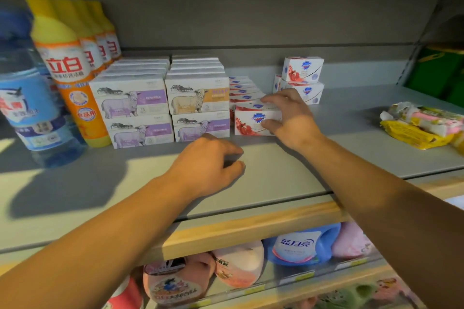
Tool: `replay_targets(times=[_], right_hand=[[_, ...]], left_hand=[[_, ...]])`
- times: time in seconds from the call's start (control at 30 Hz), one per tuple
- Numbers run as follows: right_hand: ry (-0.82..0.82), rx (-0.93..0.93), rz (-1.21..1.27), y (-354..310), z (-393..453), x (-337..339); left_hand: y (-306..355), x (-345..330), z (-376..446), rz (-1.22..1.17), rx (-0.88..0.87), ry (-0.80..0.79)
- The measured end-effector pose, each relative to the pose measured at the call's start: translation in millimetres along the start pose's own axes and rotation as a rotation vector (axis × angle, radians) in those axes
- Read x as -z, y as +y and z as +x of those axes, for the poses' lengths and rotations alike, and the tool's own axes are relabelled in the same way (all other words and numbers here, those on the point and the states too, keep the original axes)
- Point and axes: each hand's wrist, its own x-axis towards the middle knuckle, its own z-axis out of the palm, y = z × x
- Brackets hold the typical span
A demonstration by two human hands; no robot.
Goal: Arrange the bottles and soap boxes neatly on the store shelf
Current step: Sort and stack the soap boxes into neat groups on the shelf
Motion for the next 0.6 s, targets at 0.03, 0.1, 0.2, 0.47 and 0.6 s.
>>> replay_targets(times=[0.03, 0.1, 0.2, 0.47, 0.6], right_hand=[[0.005, 0.022, -0.041, 1, 2, -5], [0.047, 0.062, -0.109, 2, 5, -13], [0.078, 0.117, -0.213, 3, 10, -18], [-0.028, 0.131, -0.181, -1, 19, -21], [-0.043, 0.141, -0.168, 0, 18, -20]], left_hand=[[0, 0, 1, 0.011, 0.000, 0.001], [0, 0, 2, 0.006, 0.014, 0.003], [1, 0, 3, -0.012, 0.032, 0.021], [3, 1, 3, -0.045, 0.061, 0.001], [2, 2, 3, -0.050, 0.074, -0.015]])
